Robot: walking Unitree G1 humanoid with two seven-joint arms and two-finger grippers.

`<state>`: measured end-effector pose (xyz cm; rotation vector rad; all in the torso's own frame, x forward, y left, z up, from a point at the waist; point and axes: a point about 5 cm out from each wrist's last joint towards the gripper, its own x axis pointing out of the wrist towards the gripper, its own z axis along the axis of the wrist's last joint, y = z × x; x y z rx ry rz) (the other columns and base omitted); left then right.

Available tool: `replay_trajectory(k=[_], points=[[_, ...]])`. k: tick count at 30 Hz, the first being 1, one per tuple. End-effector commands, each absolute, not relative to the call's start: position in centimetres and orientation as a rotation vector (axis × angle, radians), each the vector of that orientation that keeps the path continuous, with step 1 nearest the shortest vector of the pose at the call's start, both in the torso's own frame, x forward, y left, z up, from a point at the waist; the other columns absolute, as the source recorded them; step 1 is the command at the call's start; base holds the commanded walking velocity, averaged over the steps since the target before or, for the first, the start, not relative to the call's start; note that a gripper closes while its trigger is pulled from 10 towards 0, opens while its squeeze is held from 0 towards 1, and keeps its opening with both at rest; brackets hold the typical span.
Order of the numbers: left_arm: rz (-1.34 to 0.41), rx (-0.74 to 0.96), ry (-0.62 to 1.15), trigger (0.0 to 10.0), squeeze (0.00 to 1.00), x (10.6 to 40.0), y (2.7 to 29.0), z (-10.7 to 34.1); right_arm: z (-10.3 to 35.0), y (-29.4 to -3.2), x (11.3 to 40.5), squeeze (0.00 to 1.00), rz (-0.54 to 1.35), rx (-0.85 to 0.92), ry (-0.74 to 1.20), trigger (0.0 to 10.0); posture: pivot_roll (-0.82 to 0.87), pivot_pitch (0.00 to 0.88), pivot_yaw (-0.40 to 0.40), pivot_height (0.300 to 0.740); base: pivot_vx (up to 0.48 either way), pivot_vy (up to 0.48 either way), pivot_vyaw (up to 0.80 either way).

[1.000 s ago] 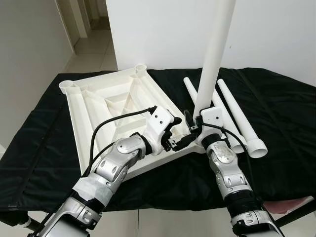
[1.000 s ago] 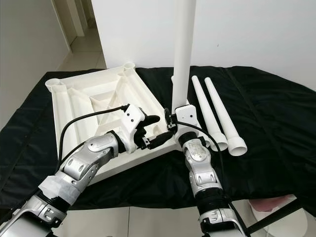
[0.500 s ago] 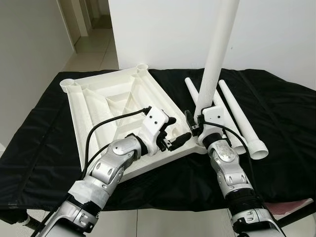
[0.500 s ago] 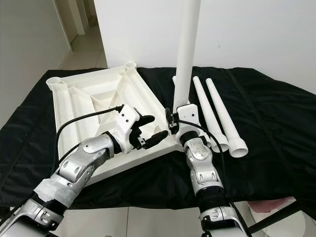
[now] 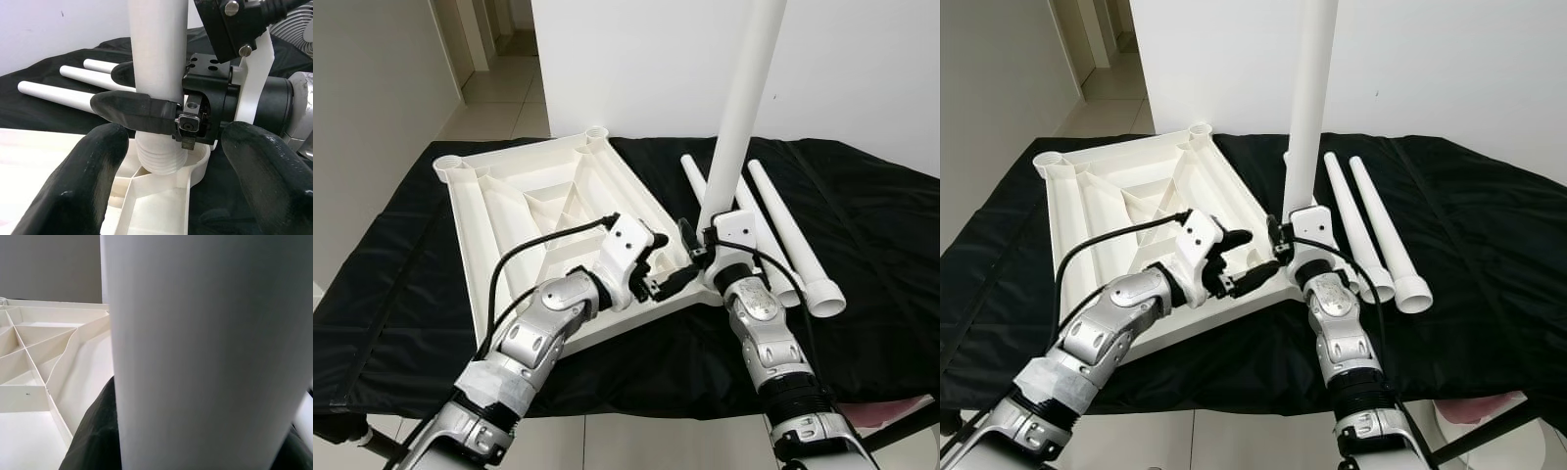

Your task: Building children table

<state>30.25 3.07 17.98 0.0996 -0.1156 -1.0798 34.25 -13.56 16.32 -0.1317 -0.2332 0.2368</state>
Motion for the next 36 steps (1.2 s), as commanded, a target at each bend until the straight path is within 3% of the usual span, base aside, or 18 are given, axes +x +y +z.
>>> replay_trajectory(k=[1,11,23,36], points=[[-1.089,0.119,-0.107,10.0,0.00,30.3,3.1,17.8,16.2,-13.7,34.1,0.00,0.228,-0.126,-0.231,10.0,0.00,0.000,0.042,0.740,0.000,0.000,0.00],[-1.110,0.128,-0.087,10.0,0.00,29.9,2.9,17.3,16.1,-14.0,34.0,0.00,0.202,-0.115,-0.228,10.0,0.01,0.000,0.039,0.740,0.000,0.000,0.00],[-1.143,0.195,0.014,10.0,0.00,29.2,3.5,15.6,14.0,-16.1,33.8,0.00,0.087,-0.115,-0.122,10.0,0.02,0.008,0.025,0.740,0.000,0.000,0.00],[-1.129,0.197,0.026,10.0,0.00,29.0,3.8,15.7,11.8,-15.0,32.2,0.00,0.321,-0.185,-0.051,10.0,0.01,0.027,0.026,0.740,0.000,0.000,0.00]])
